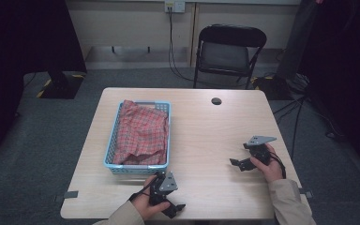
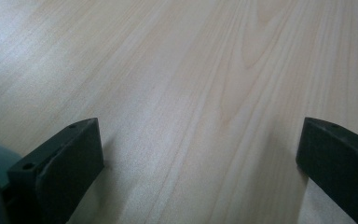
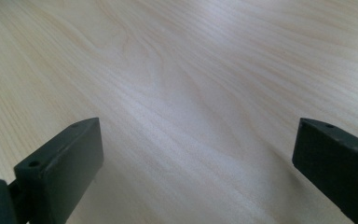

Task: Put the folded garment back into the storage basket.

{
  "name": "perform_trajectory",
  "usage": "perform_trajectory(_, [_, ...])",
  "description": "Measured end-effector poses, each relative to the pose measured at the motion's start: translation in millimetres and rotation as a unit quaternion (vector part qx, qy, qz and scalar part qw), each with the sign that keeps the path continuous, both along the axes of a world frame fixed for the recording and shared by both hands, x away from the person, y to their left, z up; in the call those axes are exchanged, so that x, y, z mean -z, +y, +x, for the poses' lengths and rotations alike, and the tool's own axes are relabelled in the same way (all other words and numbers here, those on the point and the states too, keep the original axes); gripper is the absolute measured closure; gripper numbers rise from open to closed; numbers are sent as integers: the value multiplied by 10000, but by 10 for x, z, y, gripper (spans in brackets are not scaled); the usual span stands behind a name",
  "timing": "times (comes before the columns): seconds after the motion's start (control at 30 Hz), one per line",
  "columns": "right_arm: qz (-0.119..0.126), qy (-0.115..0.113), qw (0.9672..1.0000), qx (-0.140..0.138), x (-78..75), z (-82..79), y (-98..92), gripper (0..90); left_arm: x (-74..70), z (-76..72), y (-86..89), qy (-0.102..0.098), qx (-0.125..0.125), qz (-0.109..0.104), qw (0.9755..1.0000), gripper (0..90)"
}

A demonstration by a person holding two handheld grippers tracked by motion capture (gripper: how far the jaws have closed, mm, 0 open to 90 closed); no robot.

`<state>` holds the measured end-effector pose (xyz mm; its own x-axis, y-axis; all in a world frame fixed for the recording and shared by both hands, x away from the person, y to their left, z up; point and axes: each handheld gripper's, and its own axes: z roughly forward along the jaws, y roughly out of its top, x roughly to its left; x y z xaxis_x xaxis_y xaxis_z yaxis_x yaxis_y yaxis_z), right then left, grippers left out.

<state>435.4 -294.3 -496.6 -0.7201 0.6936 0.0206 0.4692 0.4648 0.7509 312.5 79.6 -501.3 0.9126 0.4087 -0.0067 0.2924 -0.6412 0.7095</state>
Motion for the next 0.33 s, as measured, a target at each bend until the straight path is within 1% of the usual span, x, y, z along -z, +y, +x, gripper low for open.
perform_trajectory(0.07, [-108,-8,9999,-14,16,2,9,9,0,0,0,1,-1,-3,10000,0])
perform_trajectory(0.1, [-108,-8,9999,-14,16,2,9,9,0,0,0,1,-1,-3,10000,0])
perform_trajectory(0.13, [-214,40,9998,-35,34,6,18,14,0,0,0,-1,1,-2,10000,0])
perform_trajectory(0.2, [-256,13,9996,-74,35,2,28,14,0,0,0,1,0,-2,10000,0])
perform_trajectory(0.33, [-350,44,9993,-103,41,2,44,0,0,1,0,7,4,0,10000,0])
